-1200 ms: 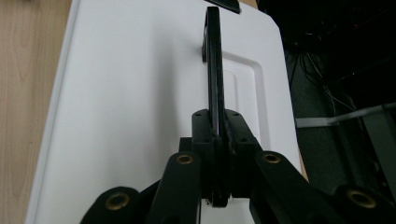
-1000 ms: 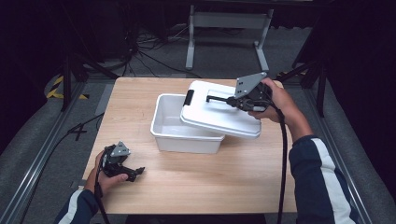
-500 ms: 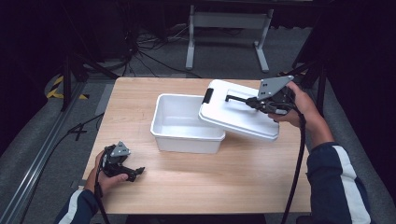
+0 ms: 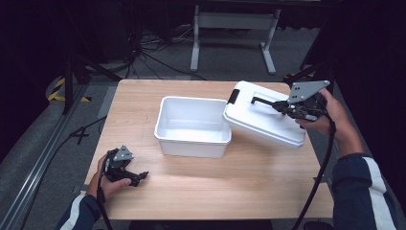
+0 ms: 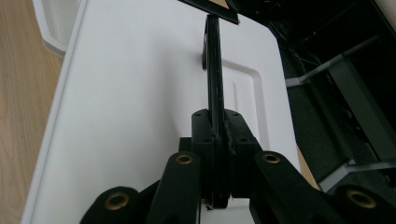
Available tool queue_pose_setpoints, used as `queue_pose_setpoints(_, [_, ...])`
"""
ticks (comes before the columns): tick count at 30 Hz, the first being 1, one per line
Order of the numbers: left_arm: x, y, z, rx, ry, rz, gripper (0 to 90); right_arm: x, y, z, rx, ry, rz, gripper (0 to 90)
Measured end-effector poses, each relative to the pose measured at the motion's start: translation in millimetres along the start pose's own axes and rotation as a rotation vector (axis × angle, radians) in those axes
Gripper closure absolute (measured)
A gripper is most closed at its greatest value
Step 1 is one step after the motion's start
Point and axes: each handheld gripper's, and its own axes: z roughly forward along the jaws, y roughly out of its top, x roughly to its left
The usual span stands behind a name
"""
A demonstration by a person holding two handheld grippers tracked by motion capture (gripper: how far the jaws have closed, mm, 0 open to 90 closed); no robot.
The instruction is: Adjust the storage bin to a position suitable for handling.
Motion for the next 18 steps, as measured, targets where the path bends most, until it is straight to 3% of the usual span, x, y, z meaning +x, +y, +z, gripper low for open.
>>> queue_pose_setpoints(8, [0.3, 0.3, -0.5, 0.007, -0.003, 0.002, 0.3, -4.1, -25.0, -7.9, 0.019, -0.018, 0.038, 84.7])
queue_pose_setpoints(18, [0.3, 0.3, -0.6, 0.008, -0.003, 0.003, 0.2, -5.2, -48.5, -3.1, 0.031, -0.022, 0.087, 84.7])
